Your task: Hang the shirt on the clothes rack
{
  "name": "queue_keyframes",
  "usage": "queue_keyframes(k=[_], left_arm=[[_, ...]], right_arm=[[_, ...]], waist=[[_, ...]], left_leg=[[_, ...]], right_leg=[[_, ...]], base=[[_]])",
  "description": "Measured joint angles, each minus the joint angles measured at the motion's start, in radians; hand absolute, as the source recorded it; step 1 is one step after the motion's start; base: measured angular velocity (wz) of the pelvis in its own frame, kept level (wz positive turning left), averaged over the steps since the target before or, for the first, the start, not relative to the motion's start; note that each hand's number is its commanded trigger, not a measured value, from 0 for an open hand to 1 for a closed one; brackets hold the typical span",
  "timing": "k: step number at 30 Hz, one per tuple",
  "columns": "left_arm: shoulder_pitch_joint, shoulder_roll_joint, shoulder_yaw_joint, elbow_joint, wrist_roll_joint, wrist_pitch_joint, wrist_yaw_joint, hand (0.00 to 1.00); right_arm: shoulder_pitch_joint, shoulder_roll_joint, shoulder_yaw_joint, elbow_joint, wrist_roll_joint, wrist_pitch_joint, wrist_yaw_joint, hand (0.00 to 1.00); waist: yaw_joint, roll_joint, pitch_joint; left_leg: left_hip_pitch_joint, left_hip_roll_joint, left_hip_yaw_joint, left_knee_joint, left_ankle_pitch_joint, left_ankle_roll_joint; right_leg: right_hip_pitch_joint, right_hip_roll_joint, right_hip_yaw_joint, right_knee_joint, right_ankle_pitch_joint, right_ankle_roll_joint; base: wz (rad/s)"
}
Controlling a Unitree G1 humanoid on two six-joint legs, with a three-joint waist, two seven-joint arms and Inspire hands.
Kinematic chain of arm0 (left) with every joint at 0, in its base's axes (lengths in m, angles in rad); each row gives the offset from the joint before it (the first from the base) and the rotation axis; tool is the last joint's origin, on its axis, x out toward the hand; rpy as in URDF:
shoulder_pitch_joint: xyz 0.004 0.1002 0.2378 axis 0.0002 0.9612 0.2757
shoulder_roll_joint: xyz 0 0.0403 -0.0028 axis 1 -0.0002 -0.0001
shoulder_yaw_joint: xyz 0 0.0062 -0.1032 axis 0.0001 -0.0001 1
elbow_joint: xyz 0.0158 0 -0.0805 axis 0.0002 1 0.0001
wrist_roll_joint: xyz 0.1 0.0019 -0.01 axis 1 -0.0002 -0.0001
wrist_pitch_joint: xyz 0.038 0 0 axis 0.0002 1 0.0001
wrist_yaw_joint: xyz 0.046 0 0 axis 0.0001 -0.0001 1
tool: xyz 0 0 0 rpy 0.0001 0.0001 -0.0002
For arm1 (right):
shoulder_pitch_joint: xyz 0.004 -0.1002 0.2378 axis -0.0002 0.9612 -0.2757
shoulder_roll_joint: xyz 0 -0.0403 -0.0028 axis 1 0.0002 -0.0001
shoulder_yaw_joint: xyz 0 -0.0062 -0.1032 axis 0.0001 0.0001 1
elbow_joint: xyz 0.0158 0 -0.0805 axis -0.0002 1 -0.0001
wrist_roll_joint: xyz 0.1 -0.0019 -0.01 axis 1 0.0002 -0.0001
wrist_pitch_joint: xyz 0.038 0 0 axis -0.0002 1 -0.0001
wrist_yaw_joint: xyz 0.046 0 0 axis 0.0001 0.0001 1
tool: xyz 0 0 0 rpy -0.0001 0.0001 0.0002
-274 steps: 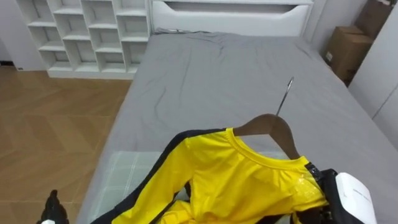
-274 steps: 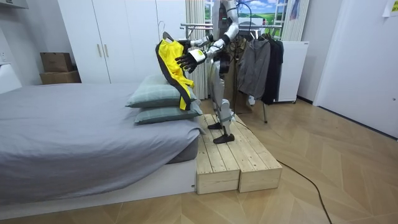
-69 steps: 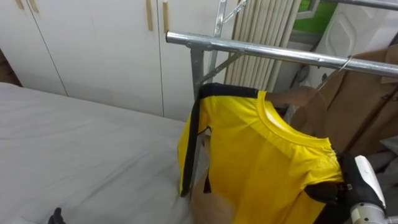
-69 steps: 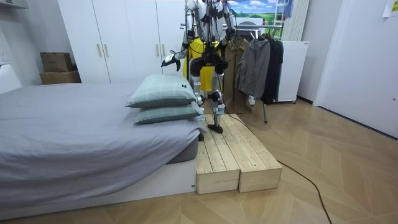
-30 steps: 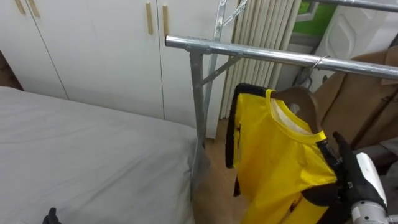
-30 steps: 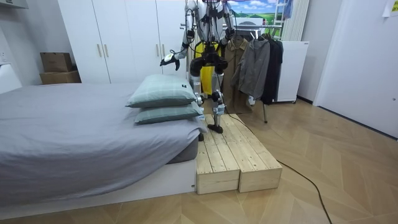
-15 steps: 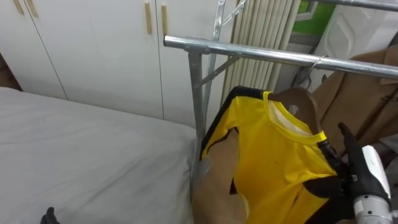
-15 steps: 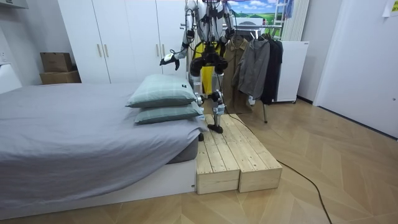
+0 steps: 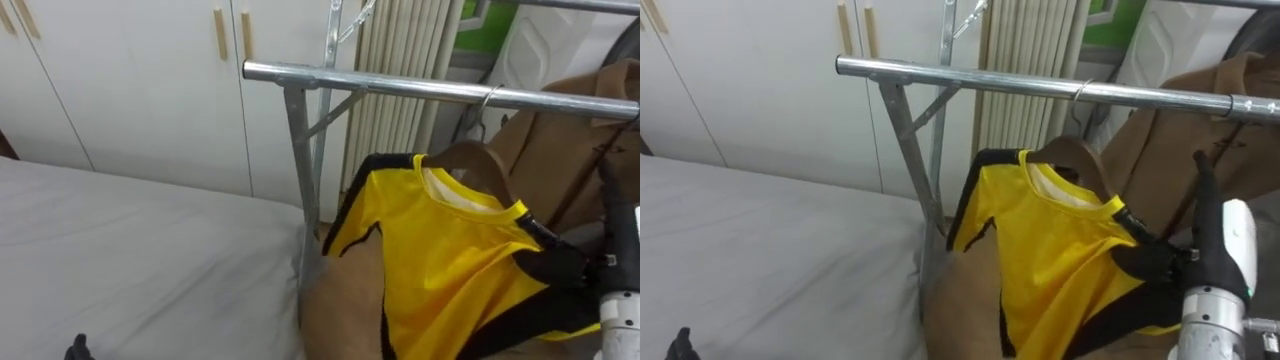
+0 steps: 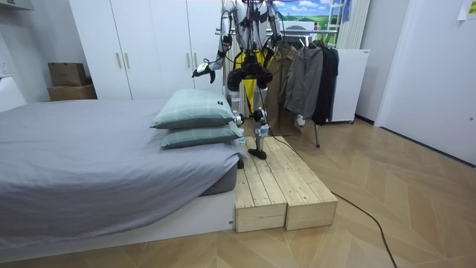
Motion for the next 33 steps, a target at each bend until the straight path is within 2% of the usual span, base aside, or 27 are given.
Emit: queue_keyframes(k=[10, 19, 26, 31, 33], left_arm=[[0.000, 0.000, 0.027, 0.000, -0.003, 0.000, -0.001, 0.00], [-0.002, 0.002, 0.017, -0.001, -0.002, 0.001, 0.001, 0.00], [0.003, 0.002, 0.024, -0.007, 0.007, 0.001, 0.007, 0.00], [0.004, 0.002, 0.024, -0.020, 0.006, 0.000, 0.014, 0.00], [0.004, 0.002, 0.024, -0.020, 0.005, 0.000, 0.009, 0.00]], right_arm=[[0.014, 0.000, -0.014, -0.085, -0.001, 0.000, -0.020, 0.00], [0.123, 0.002, -0.013, -0.109, 0.044, 0.000, -0.063, 0.00], [0.213, 0.055, -0.015, -0.096, 0.078, 0.000, -0.070, 0.00], [0.235, 0.058, -0.012, -0.022, 0.079, -0.012, -0.066, 0.00], [0.250, 0.065, -0.006, -0.006, 0.106, -0.012, -0.054, 0.00]], waist=[[-0.020, -0.002, -0.0011], [-0.023, -0.004, -0.0028], [-0.031, 0.001, -0.0023], [-0.038, 0.006, -0.0004], [-0.037, 0.013, 0.0035]], left_leg=[[-0.003, 0.000, 0.000, 0.000, 0.000, 0.000], [-0.003, 0.000, 0.001, 0.000, 0.000, 0.000], [-0.001, 0.000, 0.004, 0.000, 0.000, 0.000], [0.002, 0.000, 0.005, 0.000, 0.000, 0.000], [0.002, 0.000, 0.005, 0.000, 0.000, 0.000]], right_leg=[[-0.001, -0.002, -0.004, -0.004, 0.000, 0.000], [-0.002, -0.002, -0.004, -0.005, 0.000, 0.000], [0.000, 0.000, -0.005, -0.005, 0.000, 0.000], [0.003, 0.000, -0.002, -0.005, 0.000, 0.000], [0.003, 0.000, -0.001, -0.005, 0.000, 0.000]], base=[[0.00], [0.00], [0.00], [0.00], [0.00]])
